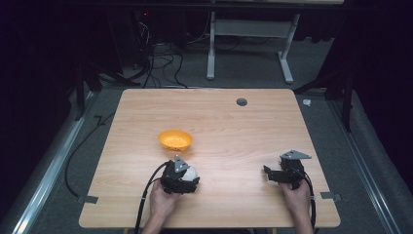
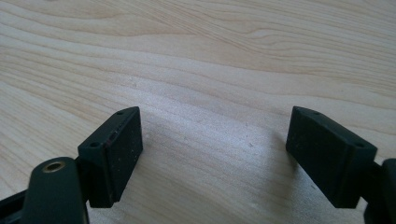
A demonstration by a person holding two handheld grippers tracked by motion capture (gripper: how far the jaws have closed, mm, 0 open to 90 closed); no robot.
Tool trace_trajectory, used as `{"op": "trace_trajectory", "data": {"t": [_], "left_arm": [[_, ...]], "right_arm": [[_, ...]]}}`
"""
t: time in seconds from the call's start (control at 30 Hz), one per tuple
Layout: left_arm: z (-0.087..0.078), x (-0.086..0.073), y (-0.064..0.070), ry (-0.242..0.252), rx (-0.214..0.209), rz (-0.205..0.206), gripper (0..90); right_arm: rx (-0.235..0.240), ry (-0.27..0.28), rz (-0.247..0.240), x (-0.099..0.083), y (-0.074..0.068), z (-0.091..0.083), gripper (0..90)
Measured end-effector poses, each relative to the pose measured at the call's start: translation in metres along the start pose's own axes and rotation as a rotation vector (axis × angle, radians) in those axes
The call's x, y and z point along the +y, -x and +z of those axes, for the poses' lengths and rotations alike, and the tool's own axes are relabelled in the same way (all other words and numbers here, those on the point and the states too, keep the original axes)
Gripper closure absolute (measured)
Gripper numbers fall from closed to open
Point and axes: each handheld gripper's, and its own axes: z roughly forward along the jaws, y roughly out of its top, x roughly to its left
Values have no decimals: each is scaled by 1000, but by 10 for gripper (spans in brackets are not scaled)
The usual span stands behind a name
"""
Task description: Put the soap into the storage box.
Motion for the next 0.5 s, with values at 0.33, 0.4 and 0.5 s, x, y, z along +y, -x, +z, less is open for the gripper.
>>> {"op": "trace_trajectory", "data": {"t": [0.33, 0.4, 0.5], "left_arm": [[-12, 10, -4, 13, -3, 15, 244], [-15, 12, -5, 16, 0, 21, 244], [-19, 14, -8, 28, -11, 12, 244]], "right_arm": [[0, 0, 1, 0, 0, 0, 196], [1, 0, 1, 0, 0, 0, 196], [0, 0, 2, 0, 0, 0, 196]]}}
